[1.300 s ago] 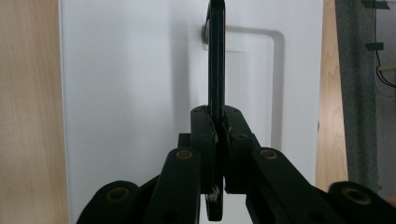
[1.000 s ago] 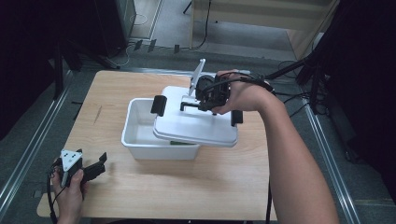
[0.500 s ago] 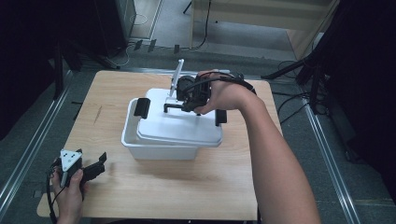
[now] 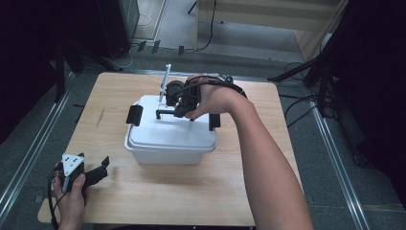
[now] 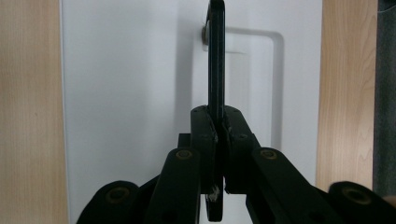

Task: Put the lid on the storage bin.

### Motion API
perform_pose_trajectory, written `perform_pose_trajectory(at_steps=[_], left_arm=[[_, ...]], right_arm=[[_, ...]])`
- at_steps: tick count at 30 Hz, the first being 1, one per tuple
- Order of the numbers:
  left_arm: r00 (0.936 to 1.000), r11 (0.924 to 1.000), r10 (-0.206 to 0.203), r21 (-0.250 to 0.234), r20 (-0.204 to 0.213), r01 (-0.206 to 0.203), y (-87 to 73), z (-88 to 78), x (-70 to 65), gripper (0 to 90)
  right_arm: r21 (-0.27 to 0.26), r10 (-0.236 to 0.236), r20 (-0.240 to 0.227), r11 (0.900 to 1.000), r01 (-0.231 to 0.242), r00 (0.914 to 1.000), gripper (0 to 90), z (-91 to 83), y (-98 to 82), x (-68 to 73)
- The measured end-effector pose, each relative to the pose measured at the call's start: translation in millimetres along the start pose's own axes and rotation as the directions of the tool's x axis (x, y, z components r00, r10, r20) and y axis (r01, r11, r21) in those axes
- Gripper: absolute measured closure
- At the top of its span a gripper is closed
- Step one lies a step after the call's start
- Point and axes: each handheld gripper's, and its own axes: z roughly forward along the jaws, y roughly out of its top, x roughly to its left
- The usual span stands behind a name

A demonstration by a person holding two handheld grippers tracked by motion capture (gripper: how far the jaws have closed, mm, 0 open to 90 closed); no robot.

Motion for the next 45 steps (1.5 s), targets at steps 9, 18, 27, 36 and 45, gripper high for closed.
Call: perform_pose_trajectory(at_steps=[9,18,27,36,45], left_arm=[[1.0,1.0,-0.002,-0.002,0.001,0.002,-0.1,-0.2,0.2,14.3],[1.0,1.0,-0.003,-0.002,0.002,0.003,-0.1,-0.1,0.5,14.3],[1.0,1.0,-0.005,-0.005,0.004,0.005,-0.2,-0.1,0.9,14.3],[1.0,1.0,-0.003,-0.004,0.004,0.003,-0.2,-0.2,1.1,14.3],[1.0,1.0,-0.003,-0.002,0.002,0.003,-0.1,-0.1,0.6,14.3]], right_arm=[[0.009,-0.002,-0.003,1.0,0.003,1.0,85.7,8.3,12.1,1.1],[0.021,-0.003,-0.006,1.0,0.003,1.0,85.7,14.1,17.7,-0.3],[0.031,-0.001,-0.016,1.0,0.001,0.9999,85.7,20.6,20.3,-2.0],[0.036,-0.002,-0.019,0.999,0.003,0.9998,85.7,24.9,19.7,-2.4],[0.029,-0.011,-0.006,1.0,0.011,0.9999,85.1,25.7,17.4,1.6]])
